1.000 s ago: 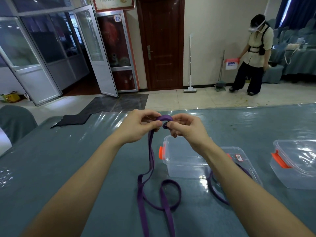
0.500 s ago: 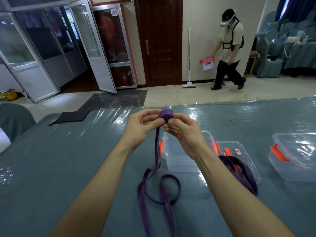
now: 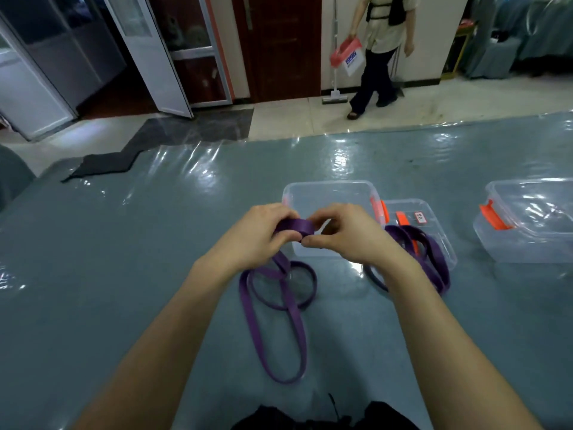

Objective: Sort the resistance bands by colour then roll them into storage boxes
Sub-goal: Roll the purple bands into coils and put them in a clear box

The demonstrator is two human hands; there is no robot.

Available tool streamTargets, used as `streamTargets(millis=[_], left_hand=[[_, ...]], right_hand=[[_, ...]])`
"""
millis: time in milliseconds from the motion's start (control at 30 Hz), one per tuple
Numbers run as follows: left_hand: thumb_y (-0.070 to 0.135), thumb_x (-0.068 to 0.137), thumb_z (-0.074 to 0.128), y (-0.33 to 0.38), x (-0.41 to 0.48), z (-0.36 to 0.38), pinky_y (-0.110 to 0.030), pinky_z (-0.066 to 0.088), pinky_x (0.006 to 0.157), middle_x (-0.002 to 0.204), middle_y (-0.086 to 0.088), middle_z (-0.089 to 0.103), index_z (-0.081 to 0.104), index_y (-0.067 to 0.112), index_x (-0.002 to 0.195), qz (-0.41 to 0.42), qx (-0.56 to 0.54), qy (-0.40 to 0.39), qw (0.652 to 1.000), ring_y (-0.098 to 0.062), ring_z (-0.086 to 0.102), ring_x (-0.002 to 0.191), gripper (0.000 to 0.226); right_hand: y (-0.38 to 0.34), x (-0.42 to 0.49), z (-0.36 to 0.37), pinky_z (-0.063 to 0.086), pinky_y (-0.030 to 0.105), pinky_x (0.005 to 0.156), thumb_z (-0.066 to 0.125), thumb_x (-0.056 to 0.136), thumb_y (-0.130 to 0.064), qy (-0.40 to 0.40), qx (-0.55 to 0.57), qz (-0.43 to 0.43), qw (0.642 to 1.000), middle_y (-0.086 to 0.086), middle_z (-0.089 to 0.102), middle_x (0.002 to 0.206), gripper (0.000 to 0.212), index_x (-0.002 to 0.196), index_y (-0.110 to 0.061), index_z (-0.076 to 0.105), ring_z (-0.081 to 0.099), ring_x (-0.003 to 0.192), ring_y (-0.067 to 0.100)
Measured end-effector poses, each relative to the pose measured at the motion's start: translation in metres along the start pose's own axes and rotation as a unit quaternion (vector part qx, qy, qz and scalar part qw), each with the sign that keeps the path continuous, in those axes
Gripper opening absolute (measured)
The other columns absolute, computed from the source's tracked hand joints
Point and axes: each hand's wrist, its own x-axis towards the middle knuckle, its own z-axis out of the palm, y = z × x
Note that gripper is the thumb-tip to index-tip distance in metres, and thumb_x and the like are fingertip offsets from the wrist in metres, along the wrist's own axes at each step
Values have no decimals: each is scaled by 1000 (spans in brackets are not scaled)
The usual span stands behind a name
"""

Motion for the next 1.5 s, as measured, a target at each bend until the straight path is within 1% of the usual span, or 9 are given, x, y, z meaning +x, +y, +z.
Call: streamTargets(millis=[167, 333, 467, 667, 900, 1033, 1100, 1333, 1500], left_hand=[[29, 92, 84, -1, 5, -14, -33, 60, 90, 100, 5, 80, 77, 19, 113, -52, -146, 21, 988, -17, 76, 95, 24], [4, 83, 88, 15, -1, 14, -30, 62, 96, 107, -9, 83, 76, 5, 114, -135, -407, 174, 887, -22, 80, 102, 34], [1, 87, 83, 15, -11, 32, -38, 58, 106, 120, -16, 80, 71, 1, 130, -141, -494, 178, 839, -32, 76, 116, 45], [13, 76, 84, 22, -16, 44, -34, 64, 91, 108, -17, 82, 76, 6, 114, -190, -585, 178, 768, -28, 81, 97, 40], [8, 83, 92, 9, -29, 36, -40, 63, 99, 100, -7, 84, 82, 9, 109, -194, -398, 150, 884, -27, 81, 96, 28], [11, 83, 93, 13, -28, 24, -43, 66, 93, 95, -3, 84, 84, 13, 109, -167, -315, 97, 929, -26, 82, 90, 28], [11, 83, 93, 15, -24, 13, -45, 65, 91, 92, -4, 84, 84, 15, 107, -152, -293, 67, 942, -26, 82, 87, 26], [3, 83, 86, 10, -17, 8, -34, 63, 98, 108, -13, 83, 78, 7, 114, -121, -413, 73, 900, -23, 80, 99, 33], [-1, 89, 82, 18, -13, 29, -26, 60, 95, 106, -5, 84, 77, 6, 117, -165, -454, 156, 861, -19, 80, 99, 29]], right_hand=[[-6, -12, 6, 62, 51, 86, 85, 92, -17, 30, 154, -33, 987, 11, 79, 85, 10, 101, -16, 80, 78, 81, 30], [-4, -13, 16, 65, 44, 83, 83, 92, -8, 117, 289, -43, 949, 19, 78, 95, 17, 109, -8, 82, 77, 83, 37], [4, -11, 26, 64, 46, 86, 85, 91, -11, 146, 309, -37, 939, 19, 75, 96, 24, 114, -10, 82, 78, 85, 36], [11, -12, 39, 58, 32, 89, 84, 90, -11, 145, 359, -27, 922, 13, 82, 101, 29, 119, -9, 80, 78, 96, 26], [14, -17, 17, 61, 36, 98, 83, 92, -9, -9, 267, -22, 963, 14, 80, 108, 47, 137, -19, 71, 77, 101, 27], [10, -14, 6, 61, 42, 90, 90, 85, -34, 11, 62, -39, 997, -7, 73, 108, 33, 116, -32, 80, 73, 91, 14], [6, -16, 7, 61, 48, 87, 91, 85, -28, 7, 91, -40, 995, -2, 75, 96, 26, 108, -24, 81, 72, 83, 15], [8, -17, 8, 63, 57, 83, 83, 92, -17, 64, 202, -80, 974, 12, 78, 85, 20, 110, -11, 77, 77, 77, 33], [6, -16, 13, 63, 40, 81, 75, 98, -5, 124, 245, -78, 958, 19, 77, 88, 17, 115, 0, 73, 75, 76, 31]])
